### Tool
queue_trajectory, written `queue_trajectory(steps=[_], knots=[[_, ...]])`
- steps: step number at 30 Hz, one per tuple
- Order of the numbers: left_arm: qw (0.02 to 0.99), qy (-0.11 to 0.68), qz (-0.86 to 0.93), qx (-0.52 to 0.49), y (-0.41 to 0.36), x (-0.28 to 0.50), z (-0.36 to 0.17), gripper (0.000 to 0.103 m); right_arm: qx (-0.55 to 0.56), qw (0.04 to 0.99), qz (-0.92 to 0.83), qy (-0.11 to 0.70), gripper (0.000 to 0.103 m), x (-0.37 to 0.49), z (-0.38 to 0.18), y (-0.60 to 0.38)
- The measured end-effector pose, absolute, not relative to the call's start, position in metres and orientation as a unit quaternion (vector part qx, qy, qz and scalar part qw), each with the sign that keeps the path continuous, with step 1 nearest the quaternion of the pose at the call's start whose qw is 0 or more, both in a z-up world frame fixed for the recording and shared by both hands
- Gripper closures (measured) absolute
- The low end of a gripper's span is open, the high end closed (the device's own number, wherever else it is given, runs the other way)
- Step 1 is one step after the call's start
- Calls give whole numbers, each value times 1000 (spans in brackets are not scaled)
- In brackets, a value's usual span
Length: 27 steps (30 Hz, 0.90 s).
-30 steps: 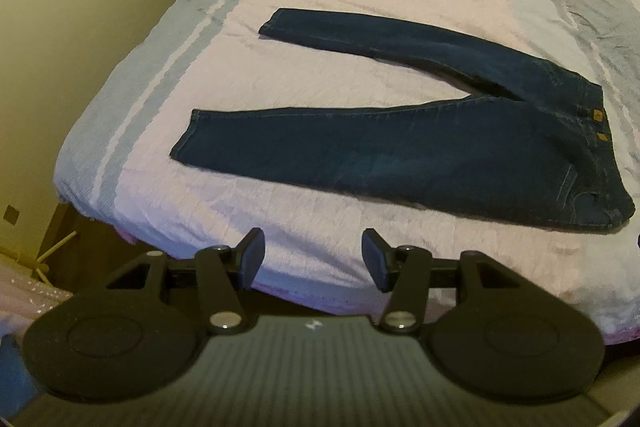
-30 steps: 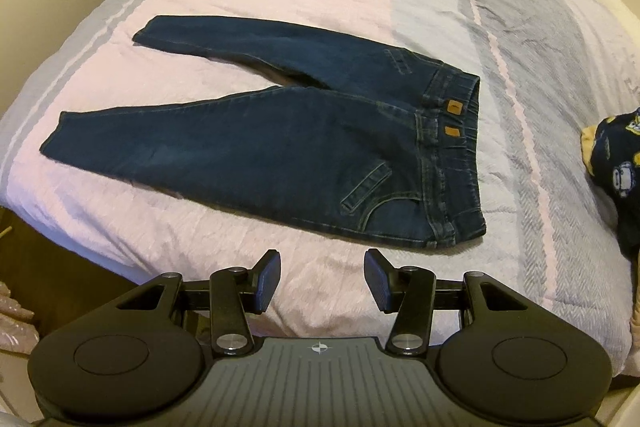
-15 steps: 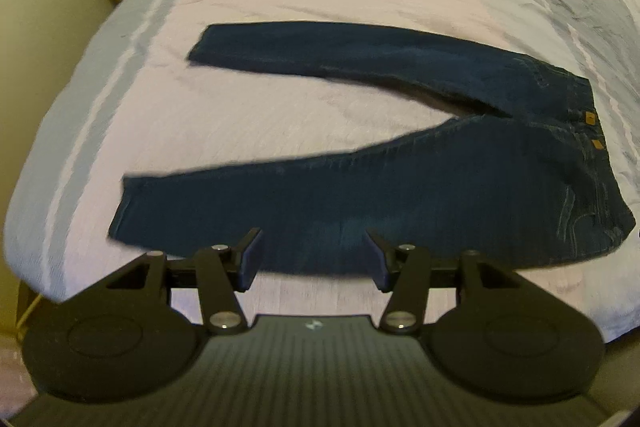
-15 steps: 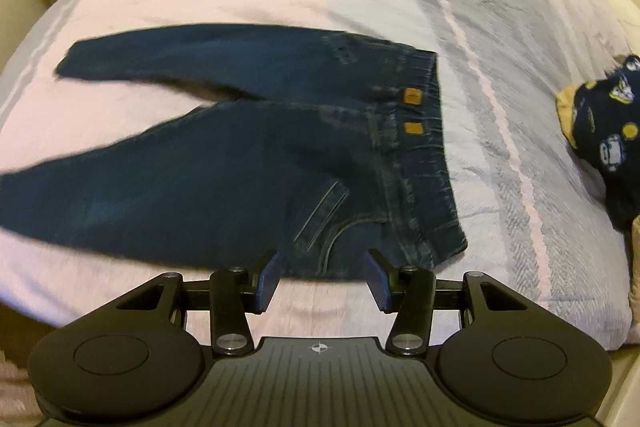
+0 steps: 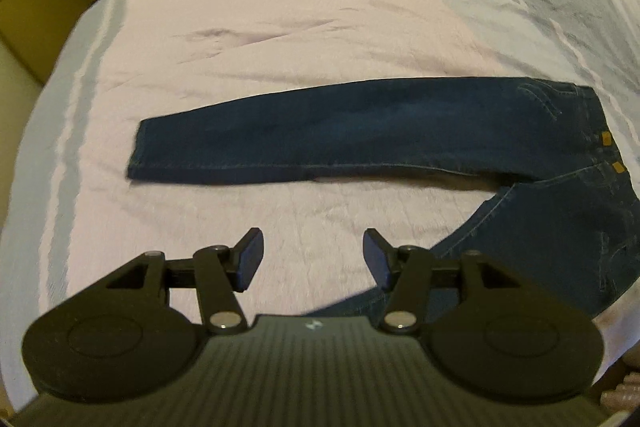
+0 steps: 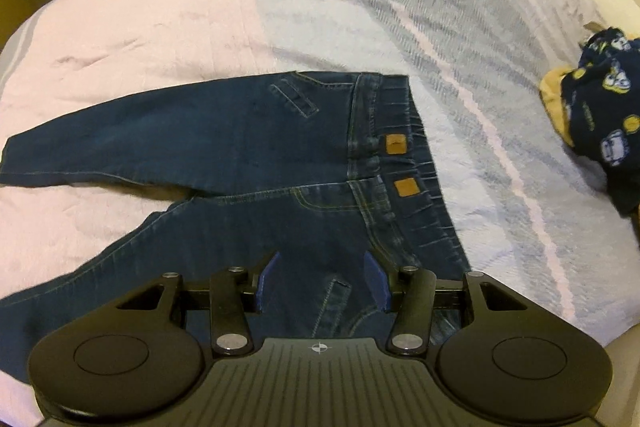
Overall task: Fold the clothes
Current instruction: 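Lower both open grippers toward the jeans waistband and leg, then grasp the jeans leg with the left gripper while the right gripper grasps the back pocket area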
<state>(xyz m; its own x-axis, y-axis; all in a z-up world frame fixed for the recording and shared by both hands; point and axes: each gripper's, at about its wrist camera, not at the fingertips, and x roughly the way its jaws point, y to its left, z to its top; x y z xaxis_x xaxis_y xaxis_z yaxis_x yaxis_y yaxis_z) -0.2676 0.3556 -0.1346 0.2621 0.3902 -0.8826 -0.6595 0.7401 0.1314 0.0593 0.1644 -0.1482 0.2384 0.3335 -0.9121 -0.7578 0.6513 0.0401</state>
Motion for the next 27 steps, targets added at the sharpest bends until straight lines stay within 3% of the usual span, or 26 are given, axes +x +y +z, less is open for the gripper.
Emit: queue_trajectory(steps=[16, 20, 27], knots=[[815, 505, 253, -127, 410, -151, -224, 53, -228, 760, 419, 442, 53, 191, -218, 235], [819, 510, 244, -102, 418, -115, -253, 56, -228, 756, 453, 413, 66, 219, -250, 264], [819, 522, 228, -70, 446, -70, -296, 56, -284, 715, 479, 423, 68, 263, -325, 305]])
